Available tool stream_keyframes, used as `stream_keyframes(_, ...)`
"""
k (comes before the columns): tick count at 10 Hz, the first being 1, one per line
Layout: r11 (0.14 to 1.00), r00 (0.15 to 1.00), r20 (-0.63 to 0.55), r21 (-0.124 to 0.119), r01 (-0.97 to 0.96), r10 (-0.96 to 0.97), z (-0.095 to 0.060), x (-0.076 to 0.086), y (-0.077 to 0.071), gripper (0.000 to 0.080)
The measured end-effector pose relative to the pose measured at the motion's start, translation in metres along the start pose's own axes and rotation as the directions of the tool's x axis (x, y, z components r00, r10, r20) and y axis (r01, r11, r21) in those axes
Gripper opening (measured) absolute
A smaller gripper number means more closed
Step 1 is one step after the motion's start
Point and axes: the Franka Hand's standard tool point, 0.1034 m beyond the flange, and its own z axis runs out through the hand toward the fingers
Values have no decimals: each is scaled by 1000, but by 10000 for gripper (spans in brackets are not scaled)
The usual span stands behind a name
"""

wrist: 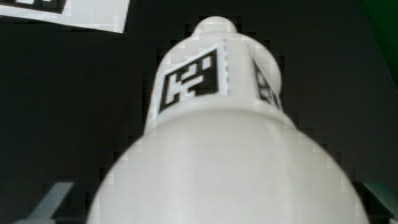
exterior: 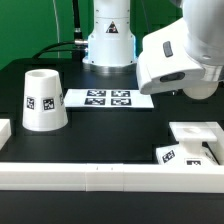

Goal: Assemble lamp

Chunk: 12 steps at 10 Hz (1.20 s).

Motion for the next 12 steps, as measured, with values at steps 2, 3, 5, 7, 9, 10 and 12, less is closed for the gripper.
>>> stream_keyframes(2, 999, 999, -32, 3, 40, -40, -7, 6, 9, 576)
stream_keyframes(3, 999, 993, -110, 3, 41, -41, -22, 14, 13, 576)
stream_keyframes(5, 999, 972, -230, -7, 50, -50, -57, 13, 12, 576)
stream_keyframes(7, 999, 929, -367, -20, 40, -44, -62, 19, 14, 576)
stream_keyframes(9, 999, 853, -520, -42, 29, -47, -68, 24, 18, 576)
stream_keyframes(10, 997, 825, -560, -68, 48, -78, -69, 21, 20, 576)
stream_keyframes(12, 994, 724, -682, -100, 45, -102, -97, 9, 25, 576)
